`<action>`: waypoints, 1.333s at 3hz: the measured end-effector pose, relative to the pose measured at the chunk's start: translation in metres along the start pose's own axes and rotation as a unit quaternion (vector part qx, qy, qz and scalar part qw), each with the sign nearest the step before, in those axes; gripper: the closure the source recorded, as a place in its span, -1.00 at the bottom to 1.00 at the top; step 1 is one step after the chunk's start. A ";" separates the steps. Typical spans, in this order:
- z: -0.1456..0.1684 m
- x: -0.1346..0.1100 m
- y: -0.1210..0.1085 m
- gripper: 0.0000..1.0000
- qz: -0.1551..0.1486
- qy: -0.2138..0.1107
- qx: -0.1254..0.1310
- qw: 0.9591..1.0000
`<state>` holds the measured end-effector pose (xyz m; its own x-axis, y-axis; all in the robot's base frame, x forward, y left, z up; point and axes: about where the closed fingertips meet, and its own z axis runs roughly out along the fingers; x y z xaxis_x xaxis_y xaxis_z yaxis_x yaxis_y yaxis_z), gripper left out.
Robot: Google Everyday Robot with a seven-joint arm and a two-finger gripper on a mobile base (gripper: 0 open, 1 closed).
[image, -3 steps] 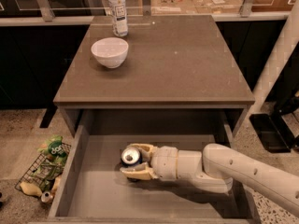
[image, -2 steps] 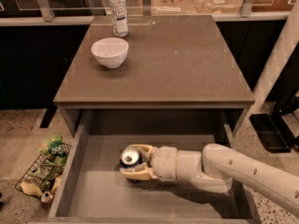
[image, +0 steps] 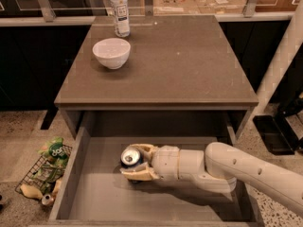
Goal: Pick pepsi can from top drawer and place on counter
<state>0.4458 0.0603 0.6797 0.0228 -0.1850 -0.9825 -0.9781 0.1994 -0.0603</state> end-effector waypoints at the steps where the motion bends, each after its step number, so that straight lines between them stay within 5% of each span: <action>1: -0.012 -0.043 0.009 1.00 0.012 -0.008 -0.001 1.000; 3: -0.046 -0.155 0.030 1.00 -0.017 -0.018 0.022 0.999; 4: -0.056 -0.228 0.018 1.00 -0.057 -0.012 0.067 0.996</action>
Offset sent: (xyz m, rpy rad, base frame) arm -0.0526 -0.0136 0.1788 0.0219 -0.0287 -0.0376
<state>0.4112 0.0527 0.9126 0.1387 -0.1908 -0.9718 -0.9323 0.3059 -0.1931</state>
